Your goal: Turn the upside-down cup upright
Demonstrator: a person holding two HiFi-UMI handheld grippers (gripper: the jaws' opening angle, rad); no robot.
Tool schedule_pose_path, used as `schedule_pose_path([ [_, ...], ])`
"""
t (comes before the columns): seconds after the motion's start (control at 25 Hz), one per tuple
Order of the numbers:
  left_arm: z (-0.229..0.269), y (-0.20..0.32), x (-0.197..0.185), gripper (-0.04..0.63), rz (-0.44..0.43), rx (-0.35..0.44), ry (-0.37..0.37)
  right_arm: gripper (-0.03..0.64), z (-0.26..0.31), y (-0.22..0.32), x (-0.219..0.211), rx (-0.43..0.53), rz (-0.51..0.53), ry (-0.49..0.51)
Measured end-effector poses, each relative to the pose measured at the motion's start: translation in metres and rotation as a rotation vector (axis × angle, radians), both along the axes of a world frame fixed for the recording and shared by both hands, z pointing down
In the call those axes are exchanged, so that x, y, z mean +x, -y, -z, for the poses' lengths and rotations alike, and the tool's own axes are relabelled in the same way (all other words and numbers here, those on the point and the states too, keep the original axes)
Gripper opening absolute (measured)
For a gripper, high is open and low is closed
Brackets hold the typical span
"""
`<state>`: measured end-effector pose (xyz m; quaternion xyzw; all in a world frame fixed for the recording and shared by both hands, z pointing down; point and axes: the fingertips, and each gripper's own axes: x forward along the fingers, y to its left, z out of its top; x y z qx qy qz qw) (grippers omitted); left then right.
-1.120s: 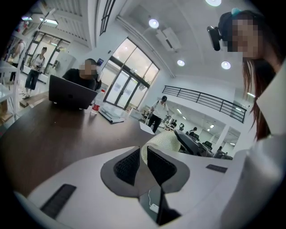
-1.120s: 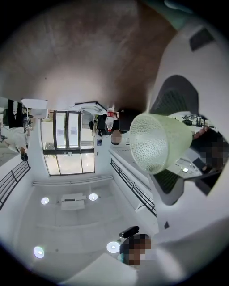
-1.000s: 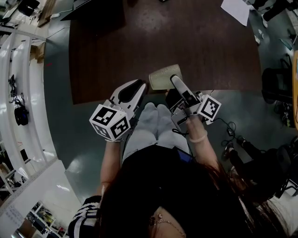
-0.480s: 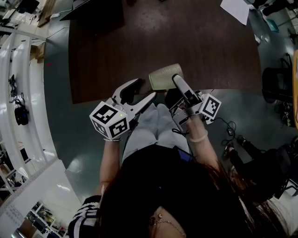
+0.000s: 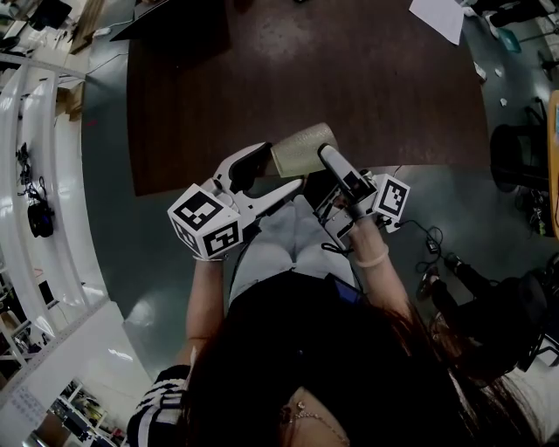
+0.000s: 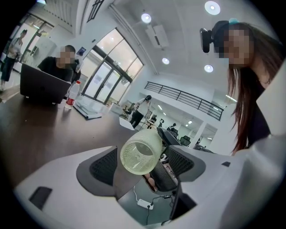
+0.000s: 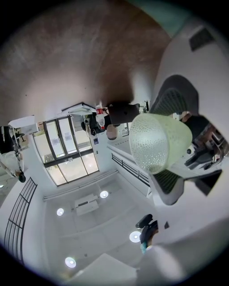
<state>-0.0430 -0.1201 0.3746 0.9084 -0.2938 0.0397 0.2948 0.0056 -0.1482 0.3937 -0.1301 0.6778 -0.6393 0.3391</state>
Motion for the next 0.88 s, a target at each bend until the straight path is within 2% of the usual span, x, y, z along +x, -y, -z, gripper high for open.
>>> schedule_pose_path([
  [0.64, -0.0014, 0.0041, 0.0114, 0.344, -0.011, 0.014, 0.018, 0.376, 0.0006, -0.0046, -0.0033, -0.028, 0.017, 0.08],
  [0.72, -0.0015, 0.0046, 0.0105, 0.314, -0.005, 0.015, 0.013, 0.376, 0.0001, -0.0052, -0.0026, -0.03, 0.014, 0.089],
  [0.88, -0.0021, 0.0068, 0.0114, 0.313, -0.009, 0.016, 0.014, 0.377, -0.0007, -0.0034, -0.0009, -0.036, 0.007, 0.099],
])
